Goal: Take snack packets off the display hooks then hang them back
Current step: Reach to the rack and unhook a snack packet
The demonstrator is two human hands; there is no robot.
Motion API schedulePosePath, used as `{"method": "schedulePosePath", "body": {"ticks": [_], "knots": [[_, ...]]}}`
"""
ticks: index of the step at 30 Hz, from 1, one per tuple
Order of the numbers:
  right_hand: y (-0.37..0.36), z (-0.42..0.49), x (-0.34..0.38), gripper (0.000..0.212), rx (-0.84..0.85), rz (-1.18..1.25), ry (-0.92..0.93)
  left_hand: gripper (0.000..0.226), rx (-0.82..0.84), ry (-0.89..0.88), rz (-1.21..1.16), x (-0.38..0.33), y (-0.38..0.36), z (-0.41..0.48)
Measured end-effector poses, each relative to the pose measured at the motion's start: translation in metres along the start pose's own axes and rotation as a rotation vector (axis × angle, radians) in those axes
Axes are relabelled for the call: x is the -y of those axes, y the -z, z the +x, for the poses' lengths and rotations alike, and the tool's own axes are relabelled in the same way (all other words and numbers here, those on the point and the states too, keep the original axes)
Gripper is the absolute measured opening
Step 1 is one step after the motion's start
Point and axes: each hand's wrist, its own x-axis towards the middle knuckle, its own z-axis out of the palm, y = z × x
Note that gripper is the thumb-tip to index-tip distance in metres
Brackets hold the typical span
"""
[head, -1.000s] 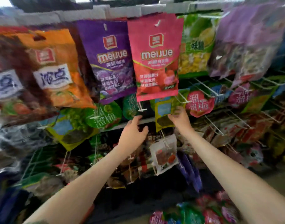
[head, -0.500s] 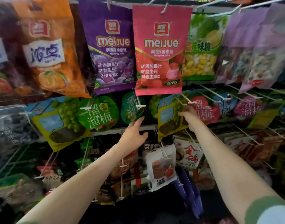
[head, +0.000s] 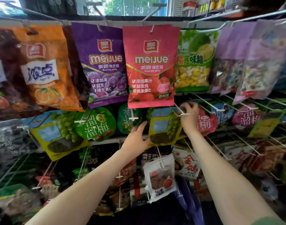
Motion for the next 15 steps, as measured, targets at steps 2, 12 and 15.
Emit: {"method": "schedulePosePath", "body": {"ticks": [2,12,15], "knots": [[0.013,-0.014,0.004,0.023,-0.016,0.02,0.033,0.066,0.001,-0.001,-0.007,-0.004,-0.003,-0.003],[0.114,-0.077,0.045,0.012,0.043,0.256,0.011,0.088,0.056,0.189,-0.247,-0.031,-0.009,-0.029],[0.133,-0.087,0.063,0.009,0.139,0.268,-0.004,0.059,0.178,0.2,-0.419,-0.033,-0.01,-0.04]]}}
